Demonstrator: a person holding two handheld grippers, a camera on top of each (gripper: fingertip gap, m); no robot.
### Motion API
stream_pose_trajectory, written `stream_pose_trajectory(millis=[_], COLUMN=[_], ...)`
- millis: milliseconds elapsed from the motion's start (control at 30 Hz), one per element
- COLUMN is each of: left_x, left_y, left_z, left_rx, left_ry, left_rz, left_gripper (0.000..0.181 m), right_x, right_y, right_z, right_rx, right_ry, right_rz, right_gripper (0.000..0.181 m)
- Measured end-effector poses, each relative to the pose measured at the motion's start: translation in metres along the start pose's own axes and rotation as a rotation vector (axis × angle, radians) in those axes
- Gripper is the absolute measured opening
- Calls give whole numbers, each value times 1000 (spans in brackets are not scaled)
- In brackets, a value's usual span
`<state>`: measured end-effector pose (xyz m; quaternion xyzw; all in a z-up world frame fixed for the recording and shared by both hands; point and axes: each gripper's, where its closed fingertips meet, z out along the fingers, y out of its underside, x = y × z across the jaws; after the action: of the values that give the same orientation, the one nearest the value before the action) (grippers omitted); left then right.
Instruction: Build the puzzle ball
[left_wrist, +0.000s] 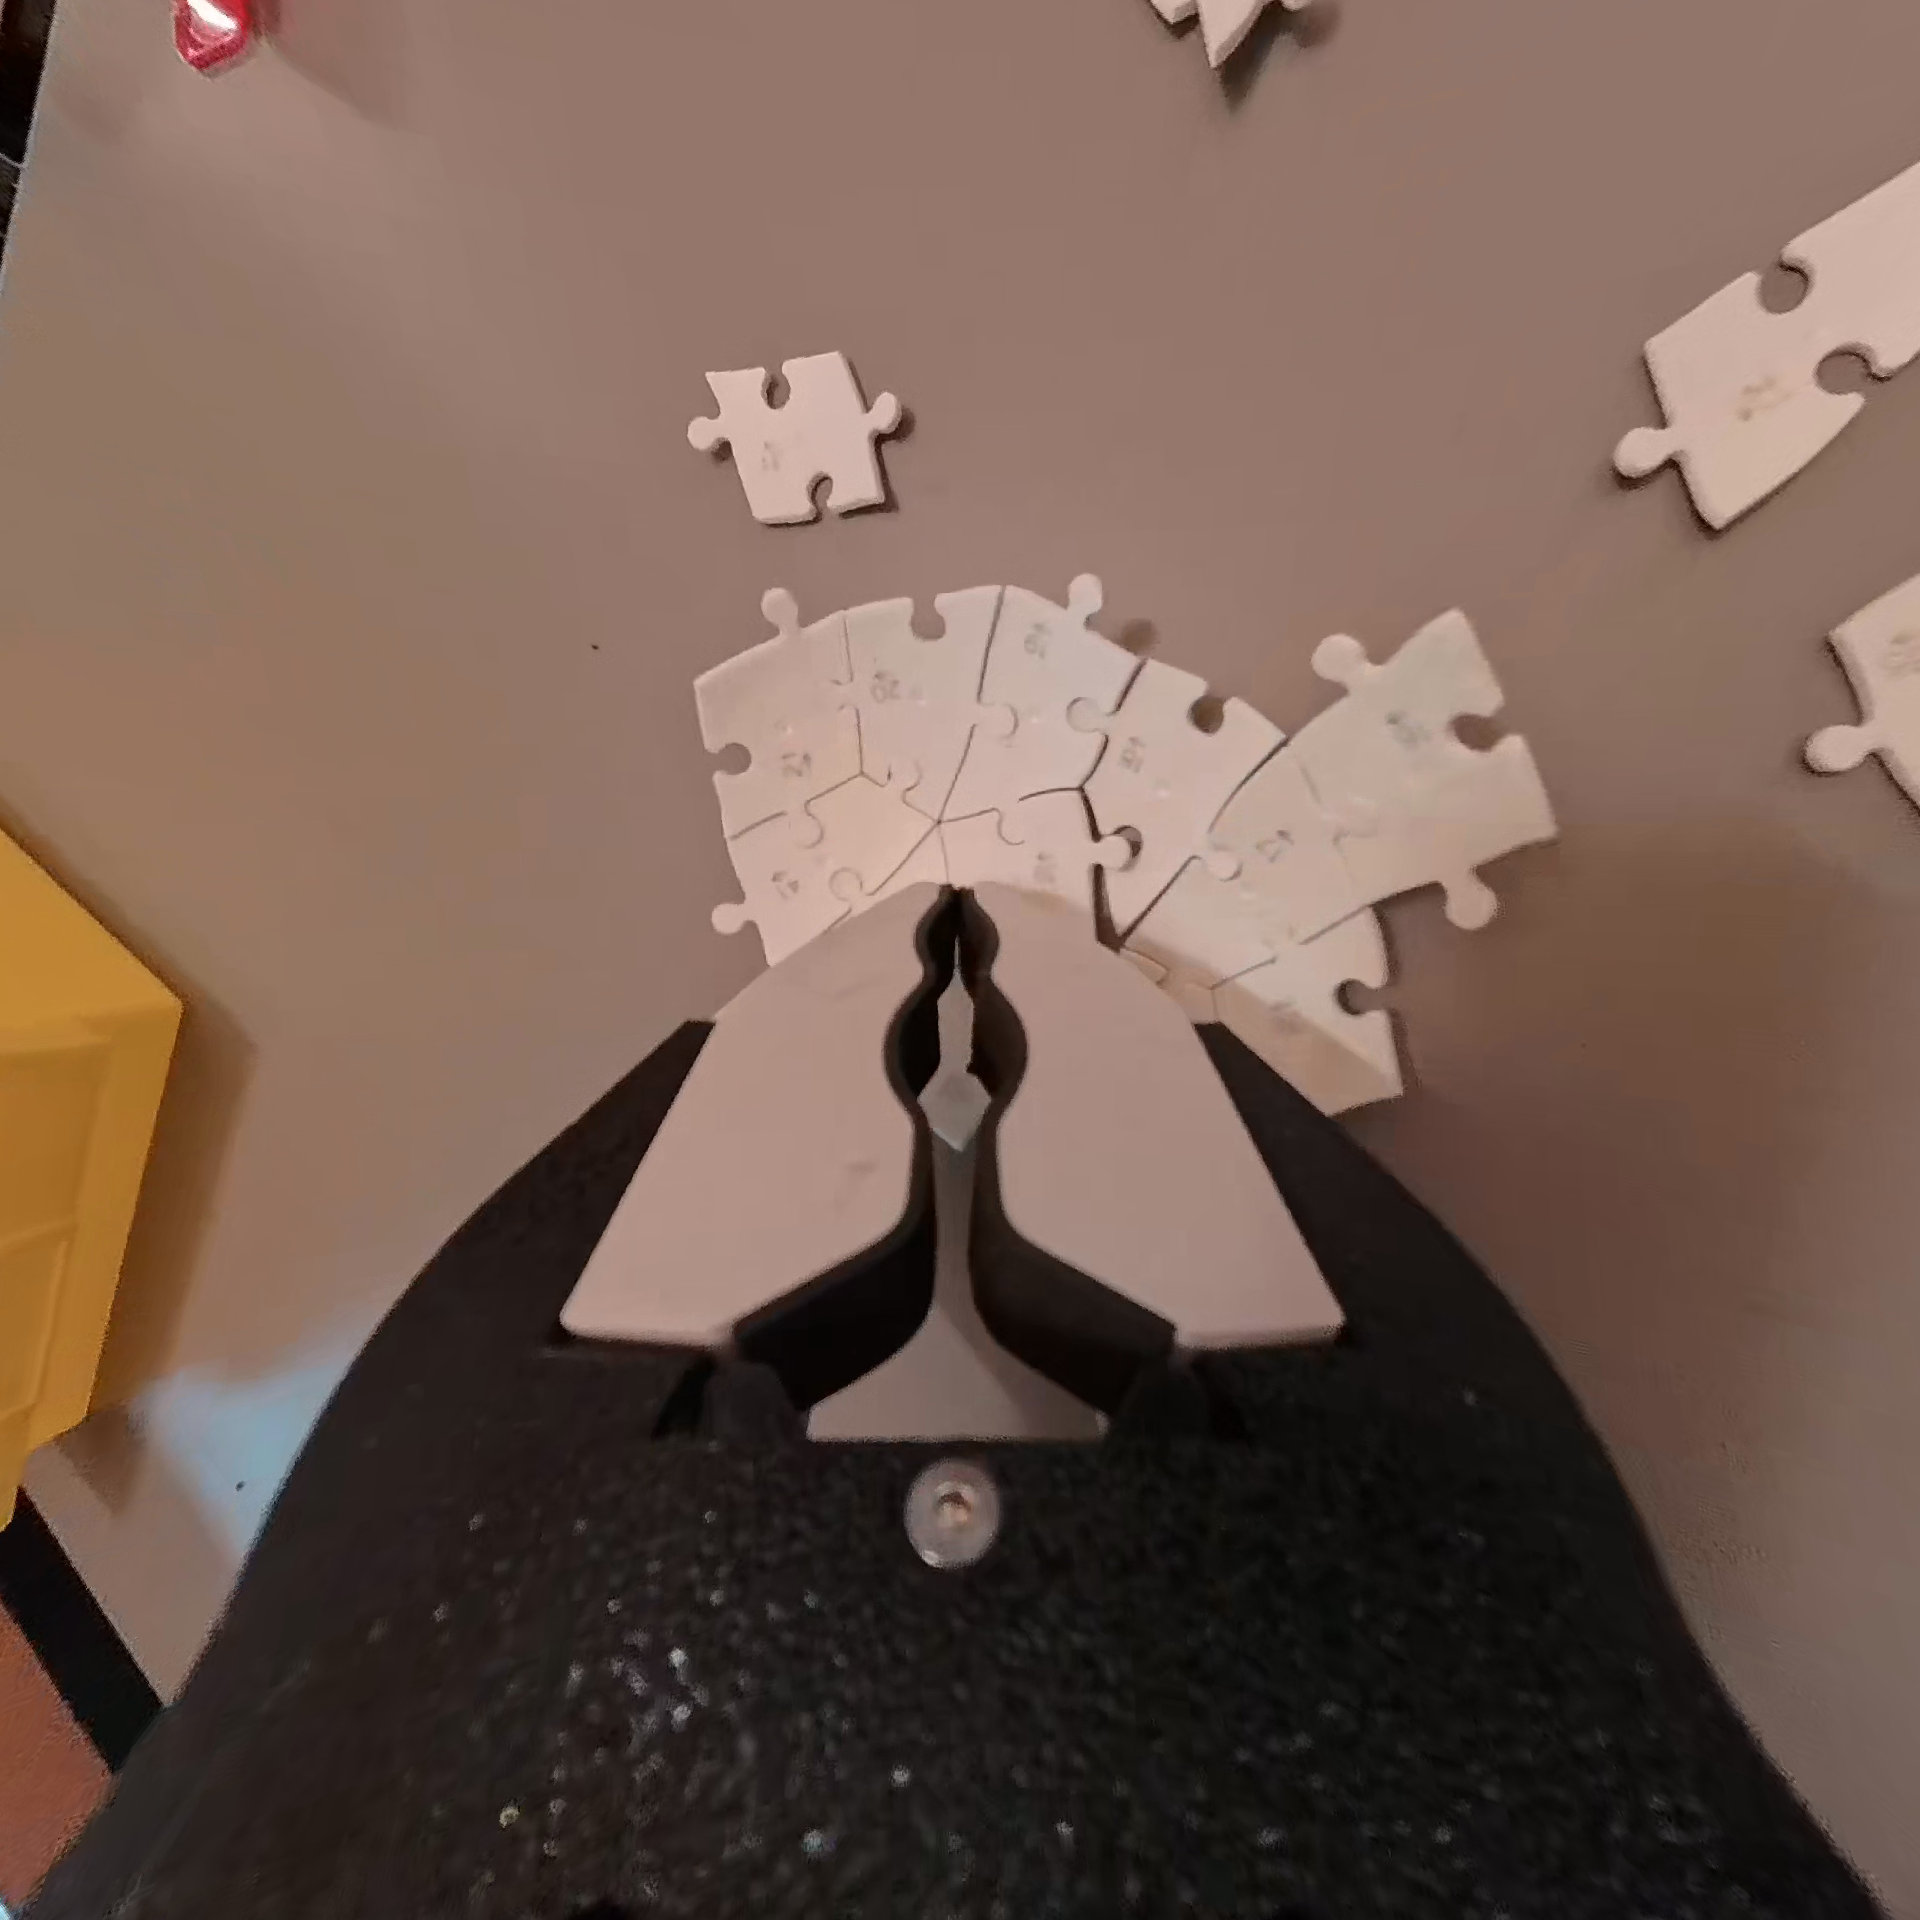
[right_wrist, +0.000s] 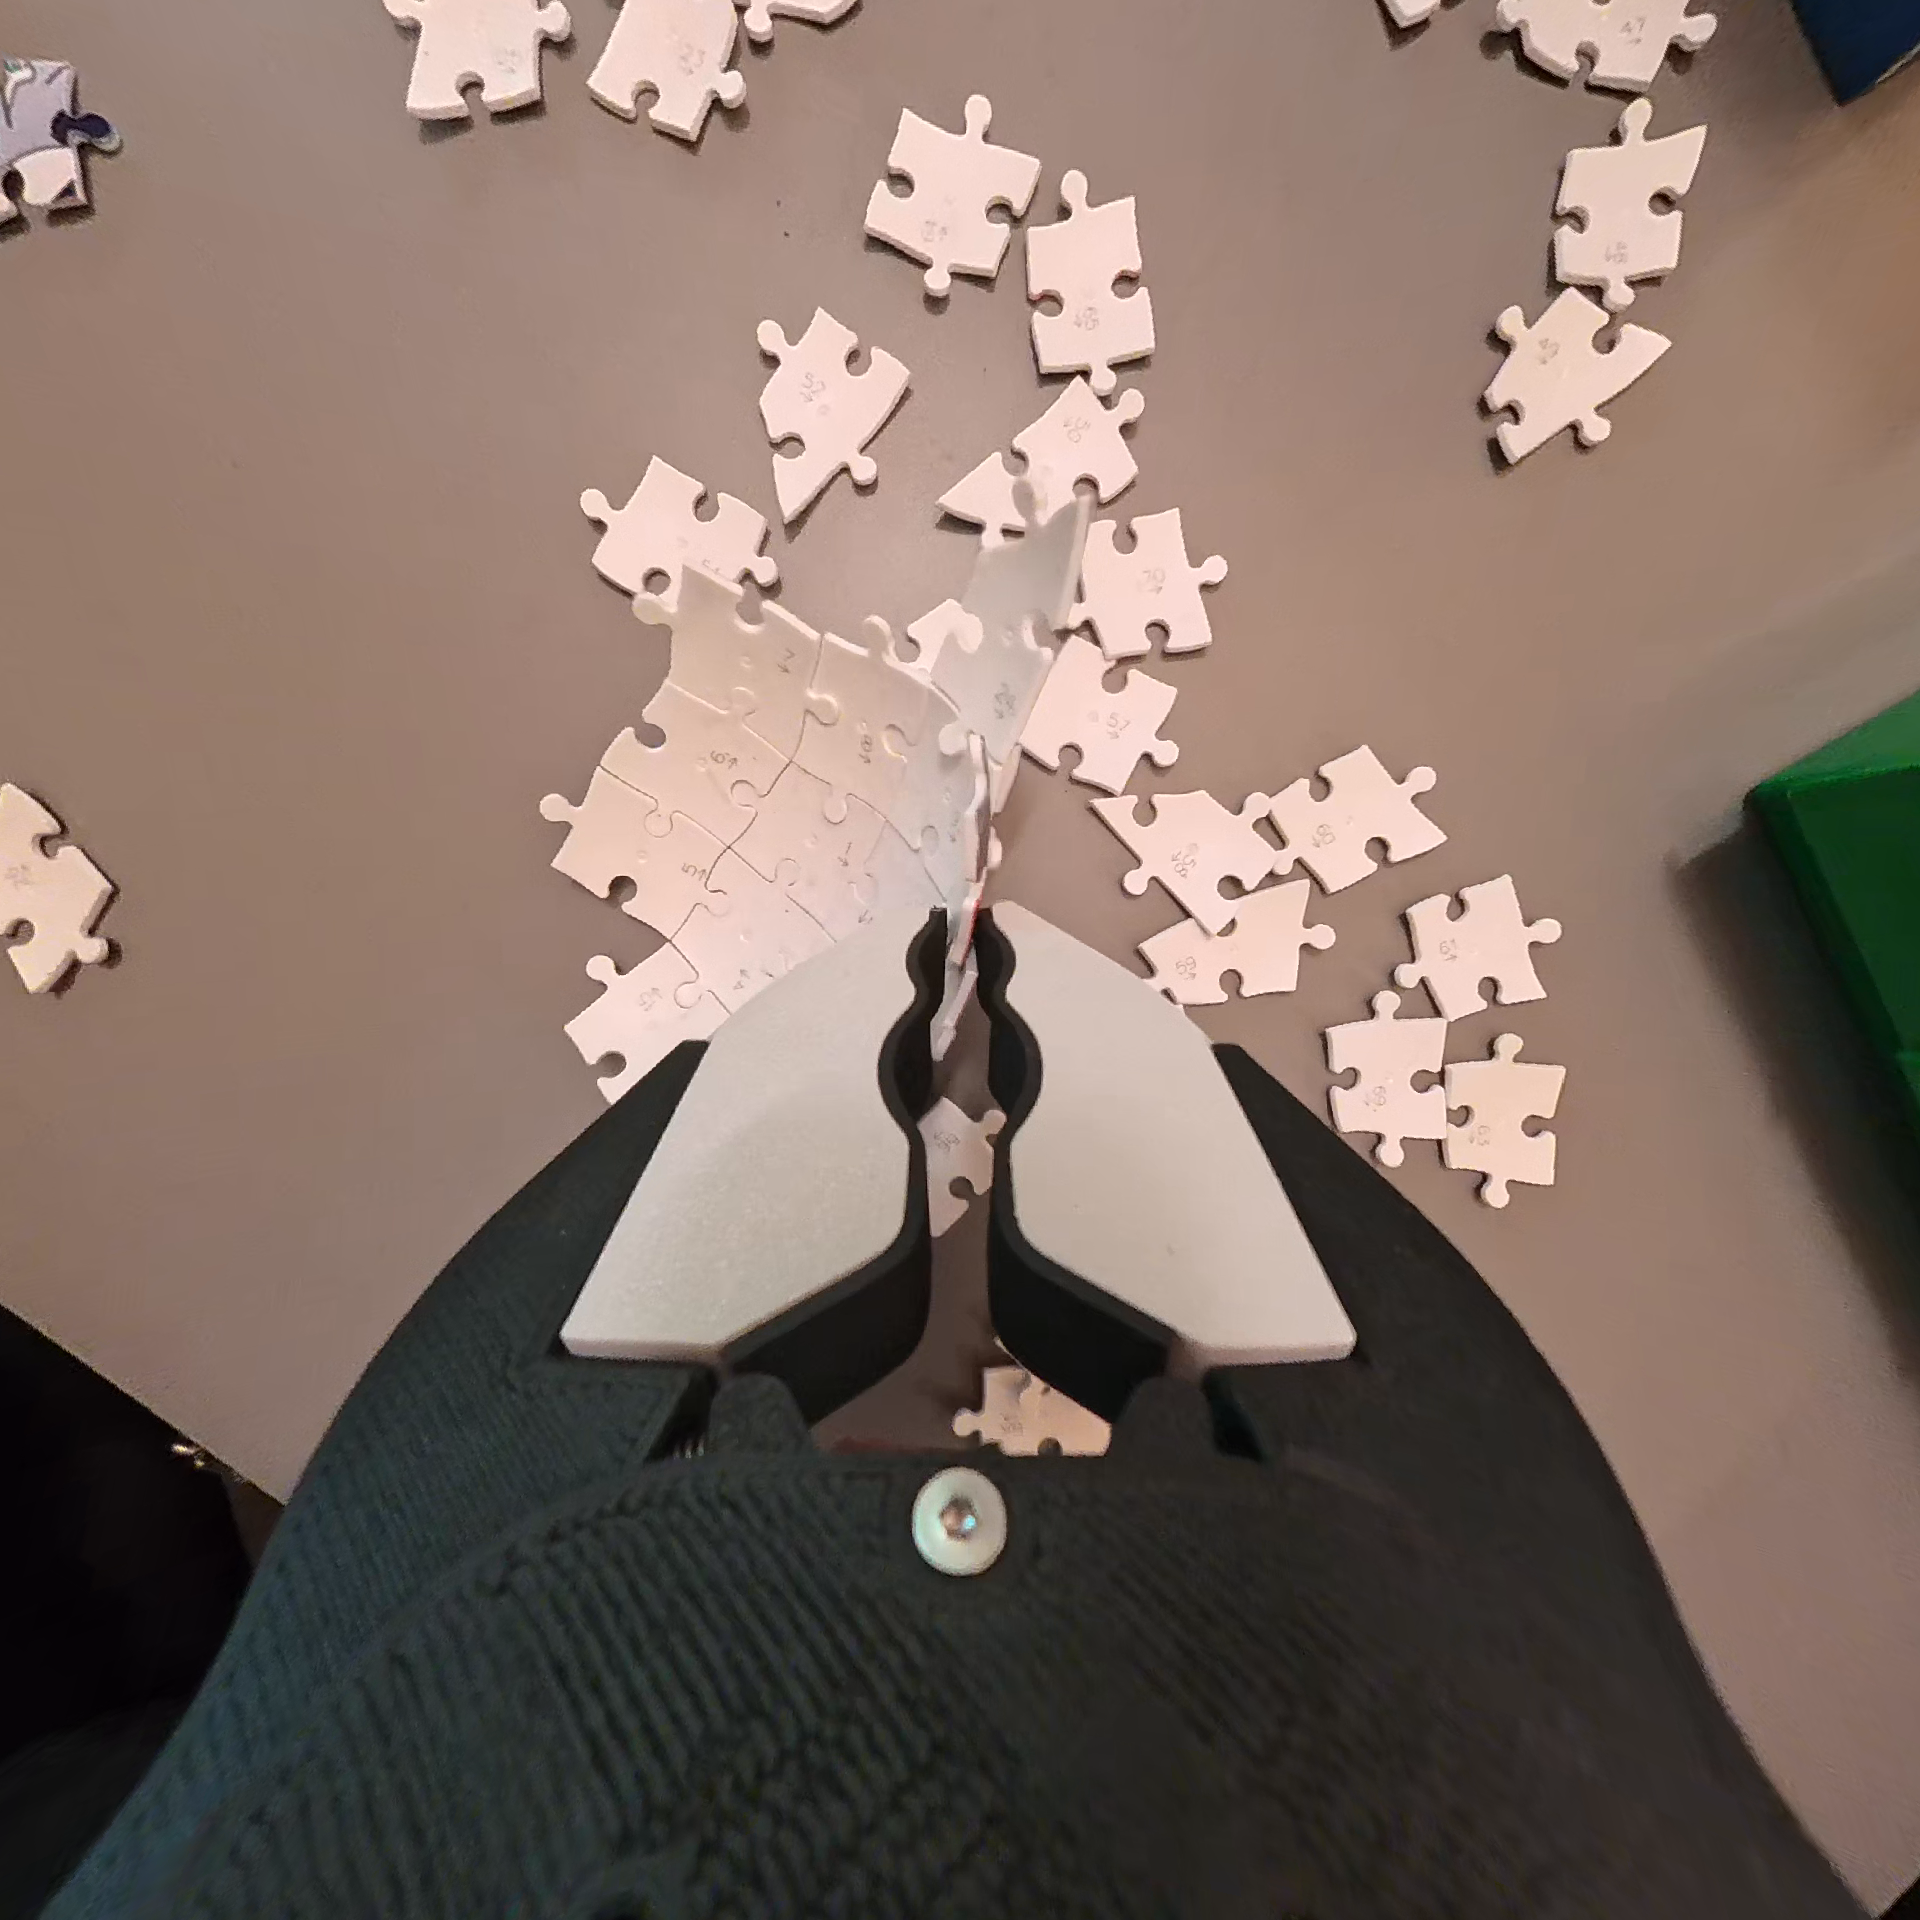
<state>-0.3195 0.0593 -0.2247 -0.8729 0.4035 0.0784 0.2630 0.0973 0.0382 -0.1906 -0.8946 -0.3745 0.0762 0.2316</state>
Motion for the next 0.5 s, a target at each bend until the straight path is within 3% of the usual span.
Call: stream_pose_trajectory(millis=[300,500], left_x=[7,24], left_y=[0,-2], left_z=[-3,-9], left_rx=[-59,-73], left_ry=[-82,-48], left_rz=[-64,-144], left_gripper=[0,0], right_x=[-9,-24], right_y=[-12,-24], right_z=[7,17], right_rx=[27,22], right_ry=[-30,-69], right_rz=[-5,-38], right_gripper=[5,6])
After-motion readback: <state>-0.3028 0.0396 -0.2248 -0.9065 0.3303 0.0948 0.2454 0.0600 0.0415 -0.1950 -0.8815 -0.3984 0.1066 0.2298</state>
